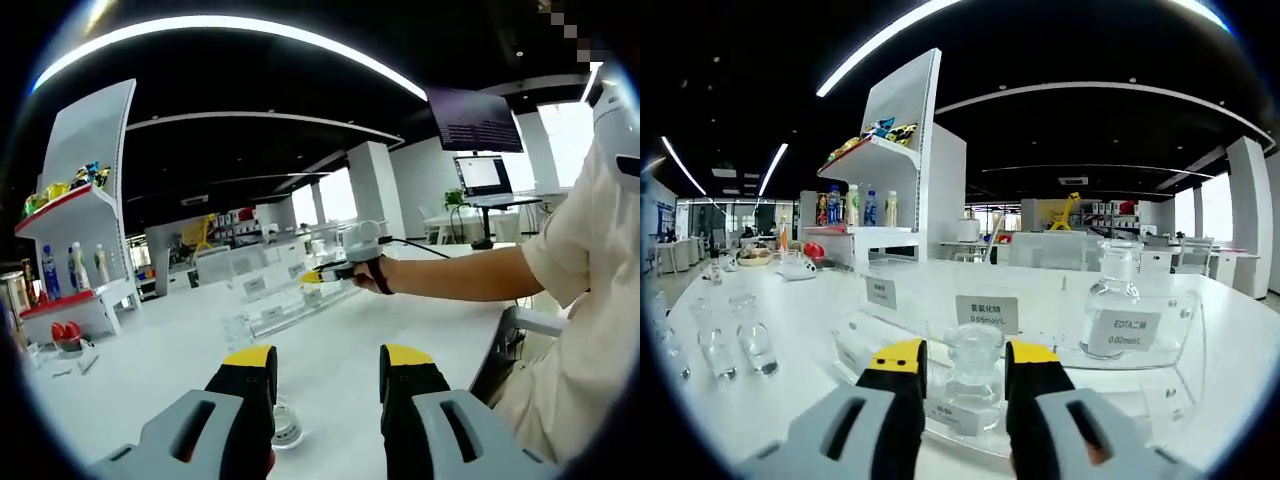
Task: Identify the label on the chemical reagent bottle, grasp the chemical reagent bottle, and place it in the designated position on the reagent rack
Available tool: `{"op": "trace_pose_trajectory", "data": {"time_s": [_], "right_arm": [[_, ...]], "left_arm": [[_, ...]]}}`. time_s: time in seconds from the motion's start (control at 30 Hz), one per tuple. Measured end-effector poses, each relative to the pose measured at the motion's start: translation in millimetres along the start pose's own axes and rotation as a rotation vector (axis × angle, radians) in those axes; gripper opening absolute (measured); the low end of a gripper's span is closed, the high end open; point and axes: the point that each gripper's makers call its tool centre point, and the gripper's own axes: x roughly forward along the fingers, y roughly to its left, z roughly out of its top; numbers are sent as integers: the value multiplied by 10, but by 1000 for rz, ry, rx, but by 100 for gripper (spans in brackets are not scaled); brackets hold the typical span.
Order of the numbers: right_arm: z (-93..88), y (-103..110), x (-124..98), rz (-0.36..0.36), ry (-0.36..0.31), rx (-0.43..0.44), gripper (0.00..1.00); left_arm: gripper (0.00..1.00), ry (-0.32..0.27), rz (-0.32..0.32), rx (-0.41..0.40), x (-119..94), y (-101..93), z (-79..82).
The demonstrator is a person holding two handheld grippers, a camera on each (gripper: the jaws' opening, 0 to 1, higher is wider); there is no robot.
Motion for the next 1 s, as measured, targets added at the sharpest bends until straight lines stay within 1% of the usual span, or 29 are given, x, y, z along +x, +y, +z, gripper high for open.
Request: {"op": "trace_pose_trajectory", "data": {"time_s": [0.13, 0.23, 0.4, 0.5, 0.63, 0.77, 0.9, 1.0], "right_arm": [[68, 31, -62, 9, -5, -5, 31], [97, 23, -114, 4, -2, -4, 32], [139, 91, -256, 14, -6, 5, 33], [160, 134, -352, 35, -4, 2, 34], [201, 83, -479, 38, 4, 2, 35], [277, -2, -590, 18, -14, -8, 35], [297, -24, -679, 21, -8, -8, 36], [317, -22, -795, 27, -2, -18, 37]], "left_arm": [[42, -8, 9, 3, -45, -5, 32], [42, -20, 20, 3, -68, 1, 72], [42, -30, 29, 4, -82, -5, 110], [42, -25, 26, 3, -75, -30, 93], [44, -12, 29, 8, -78, -56, 58], [44, -23, 38, 5, -88, -59, 78], [44, -23, 36, 9, -89, -104, 96], [44, -27, 24, 2, -85, -148, 107]]}}
